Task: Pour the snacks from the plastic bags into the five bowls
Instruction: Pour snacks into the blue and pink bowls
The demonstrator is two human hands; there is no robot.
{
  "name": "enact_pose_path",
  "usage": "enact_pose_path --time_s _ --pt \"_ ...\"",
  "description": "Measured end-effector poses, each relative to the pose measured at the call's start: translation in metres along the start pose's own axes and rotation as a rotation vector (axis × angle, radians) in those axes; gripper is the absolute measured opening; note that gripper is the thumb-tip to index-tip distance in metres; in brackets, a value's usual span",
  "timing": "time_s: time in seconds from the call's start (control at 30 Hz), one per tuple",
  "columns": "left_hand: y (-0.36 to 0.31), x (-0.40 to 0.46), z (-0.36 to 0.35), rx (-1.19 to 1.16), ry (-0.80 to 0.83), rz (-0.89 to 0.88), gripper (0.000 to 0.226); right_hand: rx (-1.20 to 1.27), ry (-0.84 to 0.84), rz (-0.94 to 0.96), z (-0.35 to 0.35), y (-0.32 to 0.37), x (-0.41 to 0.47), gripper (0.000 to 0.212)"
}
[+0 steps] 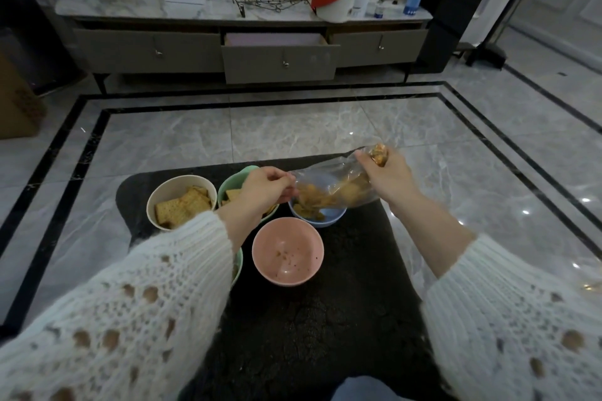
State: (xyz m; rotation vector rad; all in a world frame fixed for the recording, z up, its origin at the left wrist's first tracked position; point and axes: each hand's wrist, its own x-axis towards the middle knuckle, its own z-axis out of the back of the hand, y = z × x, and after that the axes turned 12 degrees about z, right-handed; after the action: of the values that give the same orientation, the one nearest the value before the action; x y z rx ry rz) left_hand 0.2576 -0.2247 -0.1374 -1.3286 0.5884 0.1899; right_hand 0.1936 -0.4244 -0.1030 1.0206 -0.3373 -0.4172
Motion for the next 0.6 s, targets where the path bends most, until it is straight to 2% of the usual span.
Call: enact_pose_path --time_s 0.1,0.23,0.37,0.6 --pt "-0.003 -0.003 -0.001 -0.012 -0.002 -0.017 0.023 0.018 -0.013 -0.022 0.0 0.0 0.0 0.034" --pt "-0.011 -0.007 -0.005 -0.035 0.028 -0.104 0.008 0.032 -0.043 0.03 0.013 0.01 0.006 0.024" --pt "-0.002 -0.01 -0.009 0.084 0.061 -0.062 0.015 0.012 0.019 -0.039 0.019 -0.001 -0.004 0.024" --pt "-0.023 -0.017 -0.017 0.063 0.093 -0.149 0.006 0.174 -0.057 -0.067 0.035 -0.002 -0.007 0.019"
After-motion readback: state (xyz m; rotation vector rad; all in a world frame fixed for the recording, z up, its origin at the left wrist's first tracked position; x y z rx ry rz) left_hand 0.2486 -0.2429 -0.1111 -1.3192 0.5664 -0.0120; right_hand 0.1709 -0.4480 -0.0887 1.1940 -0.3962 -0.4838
